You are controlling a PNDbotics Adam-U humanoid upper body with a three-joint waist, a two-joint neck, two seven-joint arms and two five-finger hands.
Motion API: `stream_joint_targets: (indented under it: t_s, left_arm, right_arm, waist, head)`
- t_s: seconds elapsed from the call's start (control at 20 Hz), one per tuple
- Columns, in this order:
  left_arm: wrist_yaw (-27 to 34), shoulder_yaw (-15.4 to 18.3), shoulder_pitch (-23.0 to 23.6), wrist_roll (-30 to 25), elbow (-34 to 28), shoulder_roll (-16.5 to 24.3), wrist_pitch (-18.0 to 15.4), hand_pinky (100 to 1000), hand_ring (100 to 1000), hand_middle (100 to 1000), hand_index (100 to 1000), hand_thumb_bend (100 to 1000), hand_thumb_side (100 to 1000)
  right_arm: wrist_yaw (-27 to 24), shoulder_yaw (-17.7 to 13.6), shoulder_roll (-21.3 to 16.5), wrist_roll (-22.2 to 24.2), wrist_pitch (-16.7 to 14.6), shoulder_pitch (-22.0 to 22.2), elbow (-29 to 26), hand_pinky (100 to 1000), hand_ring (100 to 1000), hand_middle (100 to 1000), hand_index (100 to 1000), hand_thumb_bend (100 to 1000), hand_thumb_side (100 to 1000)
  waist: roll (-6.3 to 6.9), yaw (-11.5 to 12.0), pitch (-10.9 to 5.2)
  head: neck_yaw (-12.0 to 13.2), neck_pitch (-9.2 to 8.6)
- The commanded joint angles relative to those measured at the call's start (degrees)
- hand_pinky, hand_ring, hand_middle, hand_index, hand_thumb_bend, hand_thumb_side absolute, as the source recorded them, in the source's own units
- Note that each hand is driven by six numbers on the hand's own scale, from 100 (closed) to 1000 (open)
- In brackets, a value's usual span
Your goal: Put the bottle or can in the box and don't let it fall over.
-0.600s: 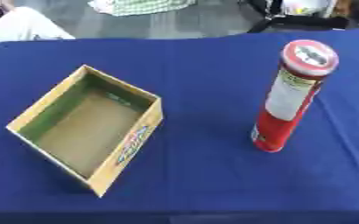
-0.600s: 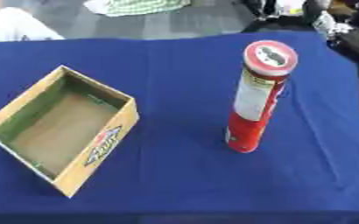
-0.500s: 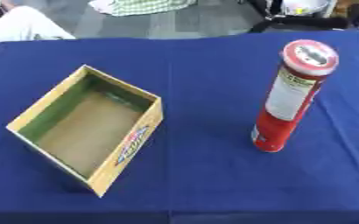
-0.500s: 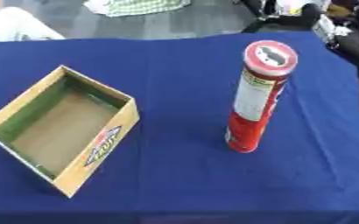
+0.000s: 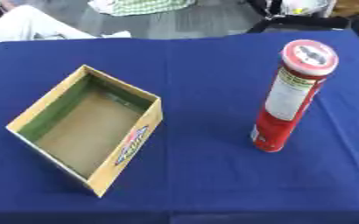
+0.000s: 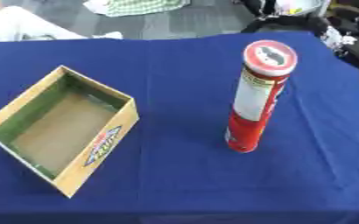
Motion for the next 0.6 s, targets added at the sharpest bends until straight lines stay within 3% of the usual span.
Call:
stream_joint_targets:
  t_s: [0.05, 0.6]
  left_arm:
    - [-0.38, 0.76, -0.14, 0.2, -1.13, 1.91, -0.07, 702, 991, 911, 855, 511, 883]
    - [-0.51, 0.85, 0.09, 0.28, -1.14, 2.01, -0.11, 702, 992, 912, 855, 510, 883]
  right_arm:
    - [-1.64, -1.25, -2.58, 0.66, -1.35, -0.12, 1.5, 824, 930, 1000, 810, 540, 380]
    - [-3.25, -1.0, -3.57, 4.35, -3.82, 1.96, 4.39, 826, 932, 1000, 810, 551, 370]
  waist:
    - [0.02, -0.13, -0.61]
    - [0.06, -0.66, -0.74]
  head:
    - [0.32, 0.32]
    - [0.68, 0.32]
